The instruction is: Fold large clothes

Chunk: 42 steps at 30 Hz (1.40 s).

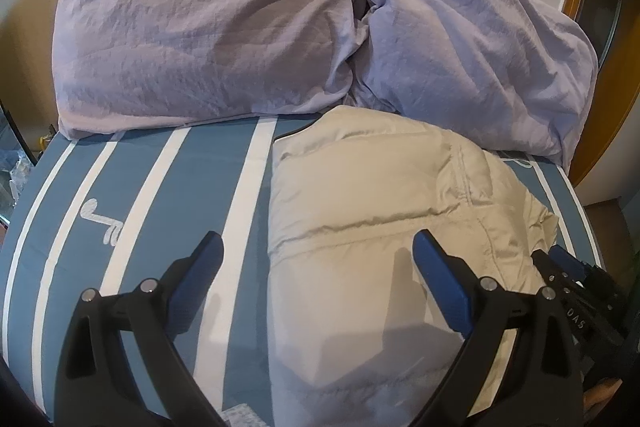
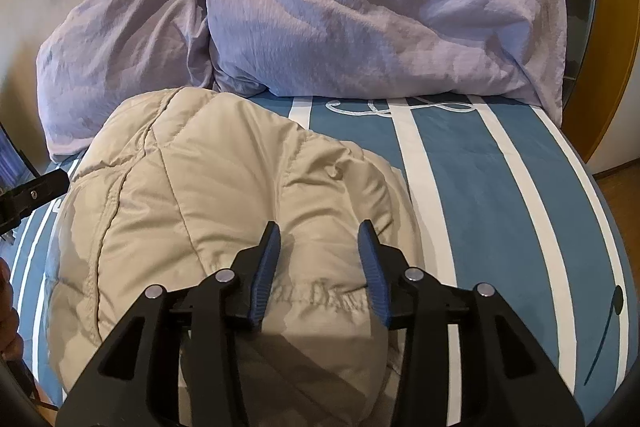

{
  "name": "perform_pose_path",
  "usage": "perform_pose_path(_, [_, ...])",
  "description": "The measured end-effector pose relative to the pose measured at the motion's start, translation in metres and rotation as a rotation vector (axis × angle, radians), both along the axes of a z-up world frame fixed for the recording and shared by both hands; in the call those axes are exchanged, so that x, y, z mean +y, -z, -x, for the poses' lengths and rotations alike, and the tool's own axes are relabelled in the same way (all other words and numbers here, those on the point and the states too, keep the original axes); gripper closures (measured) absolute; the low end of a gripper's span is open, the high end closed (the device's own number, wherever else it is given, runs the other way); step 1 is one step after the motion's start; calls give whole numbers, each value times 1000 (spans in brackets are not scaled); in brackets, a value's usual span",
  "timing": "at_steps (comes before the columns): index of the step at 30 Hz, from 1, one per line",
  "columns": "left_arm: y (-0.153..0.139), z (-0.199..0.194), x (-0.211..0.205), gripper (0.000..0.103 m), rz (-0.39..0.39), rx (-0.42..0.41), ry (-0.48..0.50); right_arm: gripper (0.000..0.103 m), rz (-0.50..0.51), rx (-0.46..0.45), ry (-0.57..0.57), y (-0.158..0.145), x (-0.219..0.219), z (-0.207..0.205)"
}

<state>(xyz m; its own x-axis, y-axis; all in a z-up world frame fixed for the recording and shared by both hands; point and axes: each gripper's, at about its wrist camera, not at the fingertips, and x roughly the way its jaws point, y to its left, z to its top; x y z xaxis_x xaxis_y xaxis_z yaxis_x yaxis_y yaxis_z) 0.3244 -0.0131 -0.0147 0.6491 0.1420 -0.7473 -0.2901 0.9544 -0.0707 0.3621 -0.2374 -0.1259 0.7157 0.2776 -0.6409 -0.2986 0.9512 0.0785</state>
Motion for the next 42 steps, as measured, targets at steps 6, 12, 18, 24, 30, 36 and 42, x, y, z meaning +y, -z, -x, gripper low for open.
perform_pose_path(6, [0,5,1,8,14,9,21,36,-27,34,10,-7,-17,1])
perform_pose_path(12, [3,6,11,8,83,37,41,12,-182,170,-9,-13,-55,-16])
perform_pose_path(18, [15,0,22,8,174,77,42,3,-372,384,-61,6,-75,-41])
perform_pose_path(24, [24,-7,29,8,239,89,43,1,-474,534,-110,29,-76,-57])
perform_pose_path(30, [33,-17,35,7,306,101,55,1,-528,616,-158,44,-65,-69])
perform_pose_path(36, [48,-27,46,5,437,113,66,1,-567,663,-197,54,-58,-78])
perform_pose_path(42, [61,-35,53,2,516,116,64,1,-588,681,-232,55,-54,-82])
